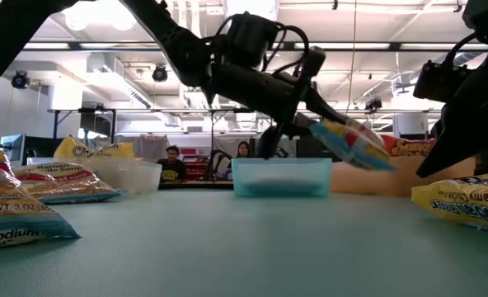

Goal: Sort Maruchan noodles
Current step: Put the blue noodle pack into the green bin

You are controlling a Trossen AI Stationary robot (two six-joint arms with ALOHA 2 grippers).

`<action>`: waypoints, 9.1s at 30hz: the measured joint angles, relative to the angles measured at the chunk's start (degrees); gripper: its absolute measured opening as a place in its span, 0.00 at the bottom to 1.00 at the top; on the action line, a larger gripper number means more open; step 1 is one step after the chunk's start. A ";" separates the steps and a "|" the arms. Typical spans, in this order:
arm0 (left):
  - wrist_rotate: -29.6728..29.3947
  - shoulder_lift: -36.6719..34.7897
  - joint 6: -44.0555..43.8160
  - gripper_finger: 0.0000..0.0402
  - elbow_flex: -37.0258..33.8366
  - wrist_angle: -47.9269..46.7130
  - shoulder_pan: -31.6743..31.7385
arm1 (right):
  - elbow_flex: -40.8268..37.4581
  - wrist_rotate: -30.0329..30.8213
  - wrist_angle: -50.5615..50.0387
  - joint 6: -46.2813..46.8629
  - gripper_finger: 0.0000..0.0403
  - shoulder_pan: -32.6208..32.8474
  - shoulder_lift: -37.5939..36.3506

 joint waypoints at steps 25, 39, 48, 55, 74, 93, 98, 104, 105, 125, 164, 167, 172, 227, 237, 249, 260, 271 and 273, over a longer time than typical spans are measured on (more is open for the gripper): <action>-2.00 -10.90 48.50 0.16 1.03 -15.36 22.26 | 0.02 0.74 0.72 3.29 0.25 -0.02 6.67; -2.09 -10.42 63.99 0.17 0.99 -22.10 25.49 | 0.07 0.74 0.59 4.51 0.25 -0.02 8.07; -6.44 -9.66 64.22 0.29 0.97 -23.56 25.57 | 0.07 0.72 0.54 4.86 0.26 -0.03 8.02; -11.20 -9.70 63.39 0.40 0.97 -21.18 25.51 | 0.07 0.67 0.51 4.60 0.25 -0.02 8.02; -4.62 -12.36 55.99 0.38 0.97 -11.71 26.20 | 0.07 0.63 0.43 4.53 0.25 -0.02 8.00; 12.86 -17.86 39.63 0.38 0.86 -33.30 4.22 | 0.07 1.24 0.79 4.79 0.22 -0.13 8.00; 12.24 -22.16 34.51 0.38 0.86 -55.41 -1.31 | 0.07 5.10 1.19 4.53 0.22 -0.13 7.98; 2.49 -25.20 24.55 0.38 -0.36 -77.70 -9.32 | 0.09 5.61 3.70 4.51 0.22 -0.15 7.98; 0.72 -25.48 22.50 0.38 -0.67 -81.42 -10.48 | 0.09 5.66 4.35 4.49 0.22 -0.15 7.98; -11.04 -45.40 -30.85 0.38 -31.68 -88.48 -19.39 | 0.09 5.09 5.27 4.40 0.22 -0.13 7.98; -22.55 -44.76 -29.00 0.38 -29.81 -61.82 -19.30 | 0.09 4.66 5.29 5.36 0.22 -0.13 7.98; -22.63 -43.08 -31.98 0.38 -29.81 -61.76 -19.30 | 0.09 4.67 5.27 5.34 0.22 -0.13 7.98; -21.70 -39.94 -30.11 0.38 -28.96 -61.51 -19.29 | 0.09 4.67 5.27 4.58 0.22 -0.13 7.98; -7.81 -16.61 -12.65 0.38 -14.48 -43.08 -22.80 | 3.56 -1.28 24.41 -10.63 0.22 -11.24 8.46; -8.46 -12.74 -3.39 0.38 -14.15 -42.90 -21.33 | 4.29 -12.42 25.39 -14.19 0.29 -14.95 8.44; -15.75 -11.05 21.29 0.38 -13.35 -34.96 -13.24 | 4.33 -6.82 25.97 -14.09 0.33 -14.93 8.44; -11.59 -12.30 22.43 0.38 -13.33 -32.57 -10.77 | 4.35 -7.07 25.78 -9.70 0.31 -15.12 8.40; -12.75 -9.26 27.68 0.38 -13.28 -27.07 -14.60 | 4.33 -12.93 23.28 -5.51 0.45 -19.69 8.40; -13.25 -8.10 28.49 0.38 -13.25 -25.59 -14.46 | 4.33 -12.94 23.36 -5.12 0.47 -19.71 8.40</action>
